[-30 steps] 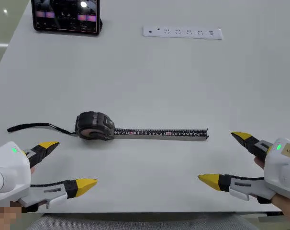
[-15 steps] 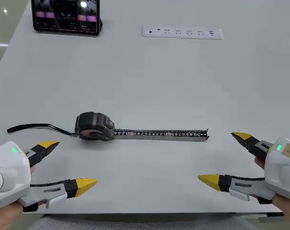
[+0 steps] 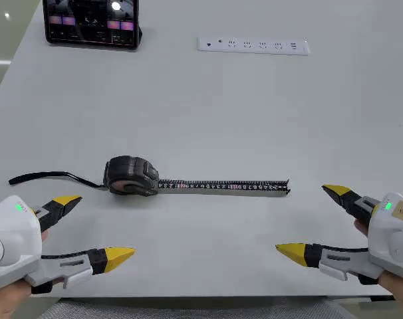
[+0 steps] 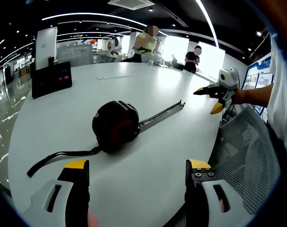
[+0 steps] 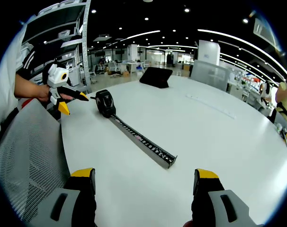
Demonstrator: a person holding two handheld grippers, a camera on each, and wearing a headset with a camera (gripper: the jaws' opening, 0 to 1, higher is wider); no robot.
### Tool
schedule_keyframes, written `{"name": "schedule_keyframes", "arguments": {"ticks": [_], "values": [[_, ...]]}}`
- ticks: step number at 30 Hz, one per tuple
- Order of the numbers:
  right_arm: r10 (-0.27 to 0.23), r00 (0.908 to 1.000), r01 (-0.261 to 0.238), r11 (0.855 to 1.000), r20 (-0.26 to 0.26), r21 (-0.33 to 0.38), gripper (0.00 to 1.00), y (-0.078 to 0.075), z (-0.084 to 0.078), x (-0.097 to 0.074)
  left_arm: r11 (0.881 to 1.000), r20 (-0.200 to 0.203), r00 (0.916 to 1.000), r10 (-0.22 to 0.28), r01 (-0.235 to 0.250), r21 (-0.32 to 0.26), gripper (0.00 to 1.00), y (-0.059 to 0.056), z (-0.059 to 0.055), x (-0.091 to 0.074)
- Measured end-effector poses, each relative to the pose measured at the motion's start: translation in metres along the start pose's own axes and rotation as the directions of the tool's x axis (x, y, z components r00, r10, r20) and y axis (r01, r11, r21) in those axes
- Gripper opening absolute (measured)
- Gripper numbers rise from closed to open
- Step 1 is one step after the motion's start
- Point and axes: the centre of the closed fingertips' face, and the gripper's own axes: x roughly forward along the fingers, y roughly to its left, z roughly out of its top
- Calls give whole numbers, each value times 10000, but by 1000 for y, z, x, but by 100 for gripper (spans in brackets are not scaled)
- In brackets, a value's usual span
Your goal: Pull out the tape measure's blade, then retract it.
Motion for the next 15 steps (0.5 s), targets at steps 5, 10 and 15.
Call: {"name": "schedule_keyframes", "arguments": {"ticks": [5,10,15], "values": [[19,10000,-19,10000,3,-1,84,2,0,0,10000,-8,10000,-7,7,1,81,-1,0,0],[48,10000,-48,10000,-8,-47,84,2,0,0,10000,10,10000,8,-8,-2,80,-1,1,0],[38,10000,-38,10000,-2,-50,84,1,0,0,10000,10,10000,-3,3,-1,80,-3,1,0]]}}
